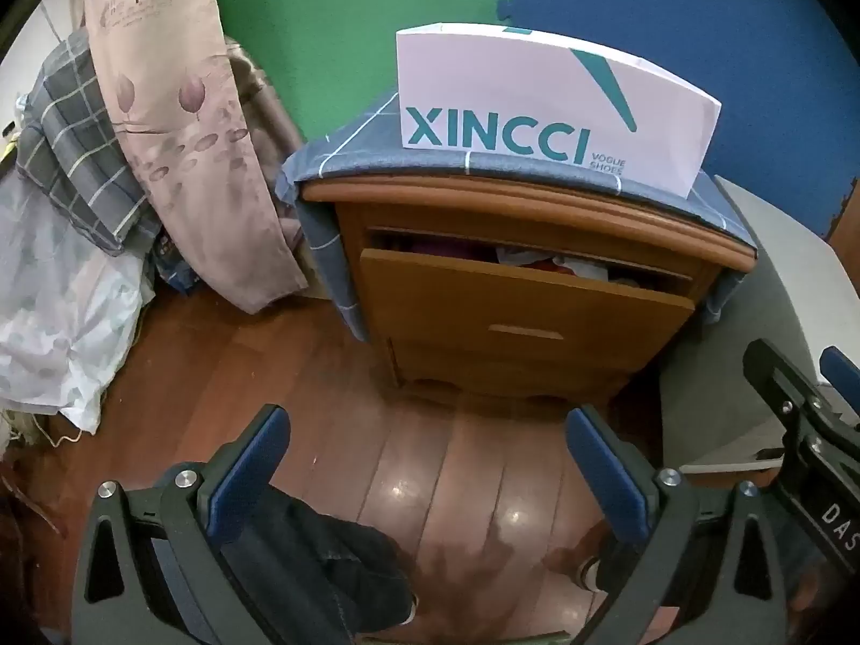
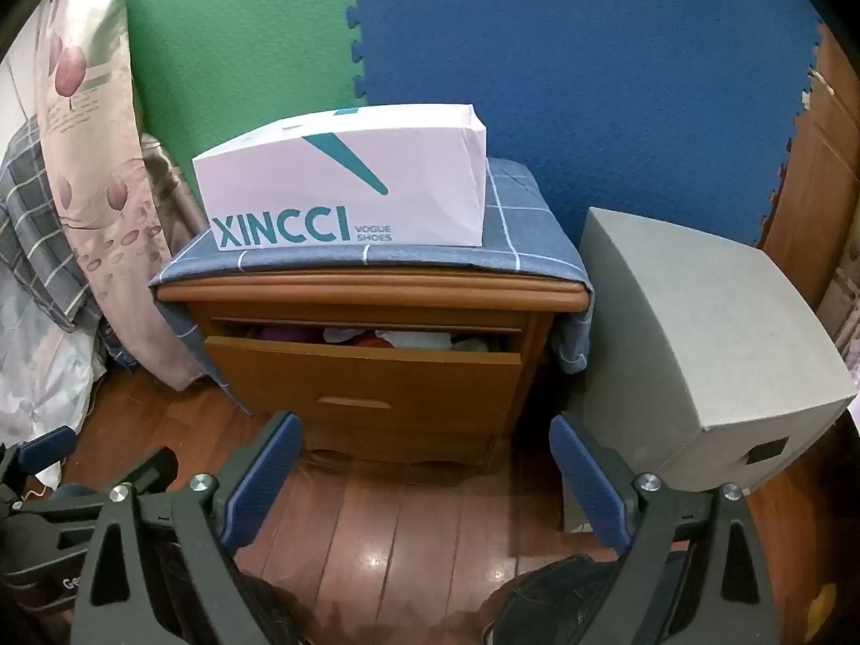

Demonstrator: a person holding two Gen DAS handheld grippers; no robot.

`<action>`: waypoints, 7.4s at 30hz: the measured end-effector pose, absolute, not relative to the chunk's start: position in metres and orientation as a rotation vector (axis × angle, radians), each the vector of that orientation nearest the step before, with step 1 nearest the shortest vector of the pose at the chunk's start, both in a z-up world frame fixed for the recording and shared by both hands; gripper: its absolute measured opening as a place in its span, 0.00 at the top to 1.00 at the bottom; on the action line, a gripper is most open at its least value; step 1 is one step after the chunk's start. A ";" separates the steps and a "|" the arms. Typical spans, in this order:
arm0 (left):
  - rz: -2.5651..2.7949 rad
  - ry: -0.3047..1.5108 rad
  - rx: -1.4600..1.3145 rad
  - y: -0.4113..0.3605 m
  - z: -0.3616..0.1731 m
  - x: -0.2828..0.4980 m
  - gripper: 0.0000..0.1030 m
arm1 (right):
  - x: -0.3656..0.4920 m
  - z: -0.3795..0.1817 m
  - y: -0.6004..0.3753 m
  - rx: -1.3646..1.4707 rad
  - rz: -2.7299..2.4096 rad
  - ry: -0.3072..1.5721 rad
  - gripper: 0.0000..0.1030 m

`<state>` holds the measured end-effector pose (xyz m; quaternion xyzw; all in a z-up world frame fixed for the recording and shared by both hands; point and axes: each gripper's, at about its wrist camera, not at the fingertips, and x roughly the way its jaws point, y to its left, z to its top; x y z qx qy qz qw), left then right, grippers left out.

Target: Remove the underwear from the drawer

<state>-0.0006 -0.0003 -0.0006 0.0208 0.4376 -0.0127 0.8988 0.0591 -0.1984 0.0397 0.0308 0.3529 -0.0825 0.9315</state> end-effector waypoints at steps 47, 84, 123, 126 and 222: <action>-0.021 0.933 0.040 0.005 -0.009 -0.006 0.01 | 0.056 0.036 -0.191 0.051 -0.152 0.730 0.07; -0.006 0.942 0.040 0.007 -0.012 -0.005 0.01 | 0.056 0.032 -0.189 0.055 -0.154 0.734 0.07; 0.001 0.951 0.028 0.017 -0.013 -0.006 0.01 | 0.058 0.025 -0.194 0.061 -0.151 0.757 0.07; 0.002 0.957 0.025 0.019 -0.016 -0.007 0.01 | 0.057 0.024 -0.196 0.066 -0.152 0.757 0.07; 0.128 1.126 -0.947 0.062 -0.189 0.207 0.00 | 0.130 -0.045 -0.281 0.166 0.168 0.828 0.07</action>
